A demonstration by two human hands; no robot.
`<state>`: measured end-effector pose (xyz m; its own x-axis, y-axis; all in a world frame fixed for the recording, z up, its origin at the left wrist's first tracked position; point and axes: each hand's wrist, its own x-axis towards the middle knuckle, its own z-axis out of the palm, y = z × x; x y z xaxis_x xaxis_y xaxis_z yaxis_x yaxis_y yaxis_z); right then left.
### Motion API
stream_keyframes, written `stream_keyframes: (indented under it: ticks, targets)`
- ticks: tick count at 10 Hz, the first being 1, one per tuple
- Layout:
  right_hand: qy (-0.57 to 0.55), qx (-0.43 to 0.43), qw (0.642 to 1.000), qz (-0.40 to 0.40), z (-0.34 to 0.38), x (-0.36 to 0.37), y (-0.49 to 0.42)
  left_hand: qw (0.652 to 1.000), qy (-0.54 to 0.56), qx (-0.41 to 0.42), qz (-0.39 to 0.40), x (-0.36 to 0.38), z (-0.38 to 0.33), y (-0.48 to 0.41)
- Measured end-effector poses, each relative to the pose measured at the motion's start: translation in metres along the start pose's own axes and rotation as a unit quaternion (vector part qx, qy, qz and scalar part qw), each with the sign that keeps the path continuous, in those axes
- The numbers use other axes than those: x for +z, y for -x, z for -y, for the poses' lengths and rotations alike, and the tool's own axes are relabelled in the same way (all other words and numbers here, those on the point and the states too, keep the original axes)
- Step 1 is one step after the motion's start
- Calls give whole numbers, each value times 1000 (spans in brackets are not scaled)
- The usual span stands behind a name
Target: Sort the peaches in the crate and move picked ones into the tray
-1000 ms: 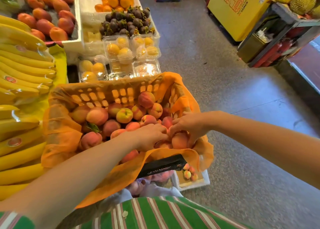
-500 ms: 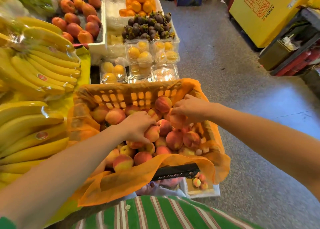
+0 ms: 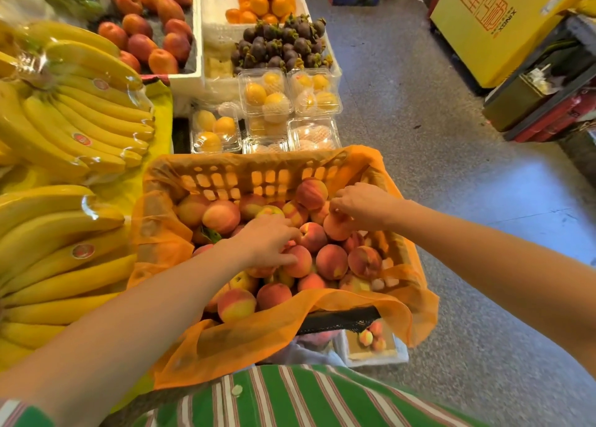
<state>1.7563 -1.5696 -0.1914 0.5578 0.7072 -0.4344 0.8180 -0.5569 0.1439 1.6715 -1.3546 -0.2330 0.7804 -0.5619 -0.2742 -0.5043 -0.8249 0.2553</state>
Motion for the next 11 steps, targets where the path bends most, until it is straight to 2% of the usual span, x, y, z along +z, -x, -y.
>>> stream_keyframes:
  ticks: [1, 2, 3, 4, 6, 8, 10, 11]
  targets:
    - [-63, 17, 996, -62, -1, 1, -7, 998, -14, -22, -65, -2, 9, 3]
    - [-95, 23, 990, -100, 8, 0, -18, 991, -51, -98, -80, -4, 20, 7]
    - [-76, 56, 993, -74, 17, 4, -26, 991, -42, -120, -33, -3, 29, 9]
    - [-58, 71, 992, -84, 21, 6, -29, 993, -26, -115, -16, -2, 35, 7]
    - [-66, 94, 989, -98, 21, 16, -22, 994, -4, -112, -3, 1, 42, 0]
    - [-96, 164, 974, -126, 20, 15, -16, 992, -40, -123, -2, -5, 37, 0]
    - [-114, 140, 973, -144, 20, 13, -9, 990, -5, -141, -29, -12, 18, 8]
    - [-195, 98, 962, -164, 24, 6, -7, 985, 17, -153, -74, -15, 5, 11]
